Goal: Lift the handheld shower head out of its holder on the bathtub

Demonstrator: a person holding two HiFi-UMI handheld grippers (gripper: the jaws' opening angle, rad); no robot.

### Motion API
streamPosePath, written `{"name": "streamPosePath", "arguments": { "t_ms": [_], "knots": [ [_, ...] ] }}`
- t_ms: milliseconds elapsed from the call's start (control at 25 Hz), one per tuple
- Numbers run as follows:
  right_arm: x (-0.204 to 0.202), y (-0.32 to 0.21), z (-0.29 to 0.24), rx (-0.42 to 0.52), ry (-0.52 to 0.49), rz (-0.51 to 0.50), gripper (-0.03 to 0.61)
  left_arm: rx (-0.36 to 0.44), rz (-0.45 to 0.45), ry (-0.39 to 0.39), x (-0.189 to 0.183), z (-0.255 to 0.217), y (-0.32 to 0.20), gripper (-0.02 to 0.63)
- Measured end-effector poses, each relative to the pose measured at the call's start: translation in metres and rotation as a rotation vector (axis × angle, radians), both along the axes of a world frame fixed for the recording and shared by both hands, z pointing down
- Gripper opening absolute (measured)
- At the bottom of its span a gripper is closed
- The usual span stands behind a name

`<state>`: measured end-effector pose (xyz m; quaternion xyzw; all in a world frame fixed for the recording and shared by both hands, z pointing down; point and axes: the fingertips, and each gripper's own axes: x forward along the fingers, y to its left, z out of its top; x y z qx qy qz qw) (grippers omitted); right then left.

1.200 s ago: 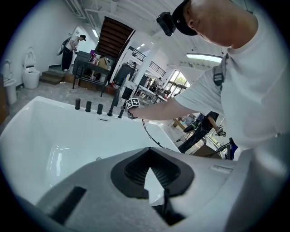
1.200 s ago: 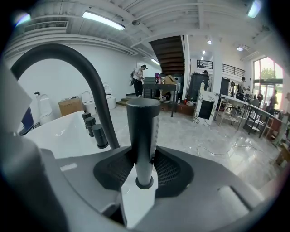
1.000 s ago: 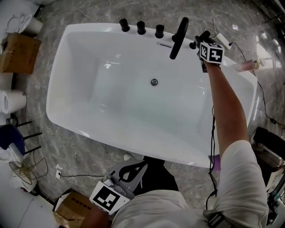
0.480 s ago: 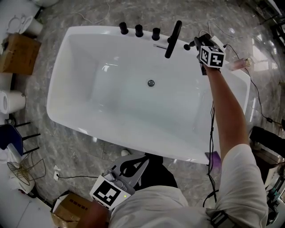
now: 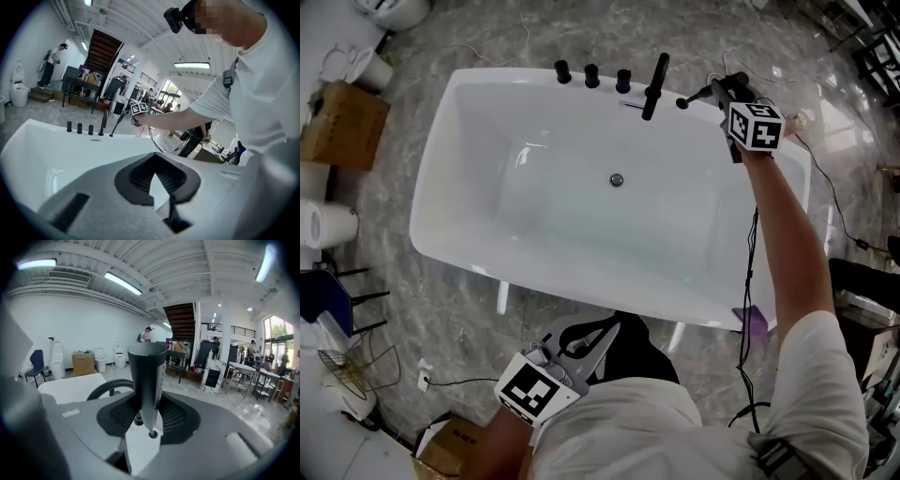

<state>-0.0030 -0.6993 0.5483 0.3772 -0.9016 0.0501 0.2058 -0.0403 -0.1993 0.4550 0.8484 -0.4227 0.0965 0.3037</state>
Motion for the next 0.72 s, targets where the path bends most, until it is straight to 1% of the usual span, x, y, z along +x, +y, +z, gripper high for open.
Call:
{"name": "streamPosePath", "arguments": {
  "t_ms": [200, 360, 560, 720],
  "knots": [
    [0.007, 0.036, -0.058, 0.06, -0.008, -0.009, 0.143, 0.044, -0.003, 0.006, -0.006, -0.02, 0.022, 0.008],
    [0.009, 0.072, -0.106, 0.1, -0.024, -0.025, 0.143, 0.048, 0.02, -0.013, -0.011, -0.03, 0.053, 0.008],
    [0.008, 0.119, -0.163, 0.148, -0.038, -0.049, 0.143, 0.078, 0.008, -0.017, -0.02, -0.049, 0.078, 0.008],
    [0.017, 0.157, -0.203, 0.179, -0.056, -0.069, 0.143, 0.095, 0.001, -0.027, -0.02, -0.06, 0.097, 0.008]
  ]
}}
